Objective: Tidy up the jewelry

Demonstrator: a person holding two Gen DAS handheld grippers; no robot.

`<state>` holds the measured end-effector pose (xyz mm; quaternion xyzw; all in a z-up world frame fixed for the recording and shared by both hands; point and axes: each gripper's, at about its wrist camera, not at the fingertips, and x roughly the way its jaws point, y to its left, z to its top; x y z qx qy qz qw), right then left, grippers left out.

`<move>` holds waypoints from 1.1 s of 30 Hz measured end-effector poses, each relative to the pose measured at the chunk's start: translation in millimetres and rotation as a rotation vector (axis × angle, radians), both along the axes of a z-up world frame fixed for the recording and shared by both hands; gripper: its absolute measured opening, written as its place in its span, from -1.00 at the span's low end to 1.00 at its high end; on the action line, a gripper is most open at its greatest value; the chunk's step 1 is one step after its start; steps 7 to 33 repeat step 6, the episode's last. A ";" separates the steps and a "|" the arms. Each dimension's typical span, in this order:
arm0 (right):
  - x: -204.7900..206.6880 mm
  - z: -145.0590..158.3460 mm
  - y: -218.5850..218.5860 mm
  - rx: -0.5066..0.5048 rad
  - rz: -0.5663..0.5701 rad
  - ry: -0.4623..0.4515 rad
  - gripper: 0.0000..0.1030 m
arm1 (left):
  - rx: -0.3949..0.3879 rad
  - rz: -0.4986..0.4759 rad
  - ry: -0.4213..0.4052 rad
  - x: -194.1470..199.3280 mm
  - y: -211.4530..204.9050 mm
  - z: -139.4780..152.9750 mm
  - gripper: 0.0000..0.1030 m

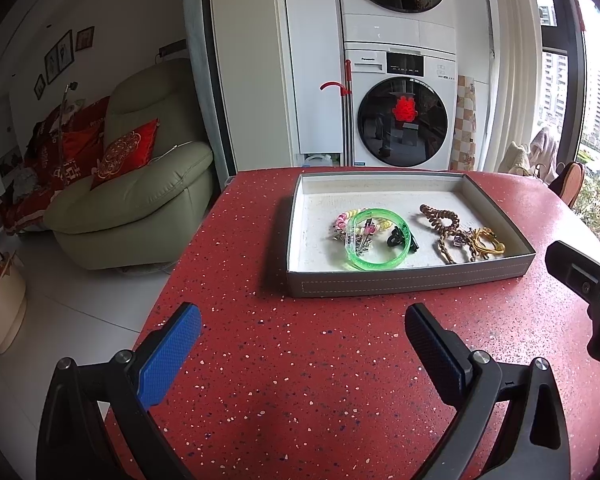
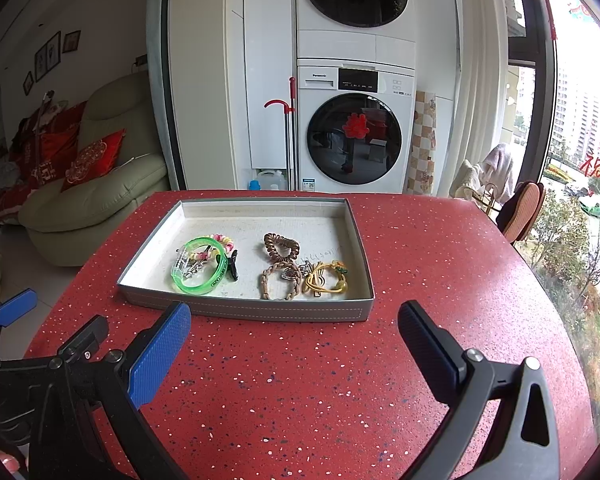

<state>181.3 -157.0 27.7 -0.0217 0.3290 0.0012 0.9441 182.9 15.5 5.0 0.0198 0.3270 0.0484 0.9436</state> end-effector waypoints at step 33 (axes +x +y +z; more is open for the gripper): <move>0.0 -0.1 0.1 0.000 -0.001 -0.001 1.00 | -0.005 0.001 0.002 1.1 1.3 -0.2 1.00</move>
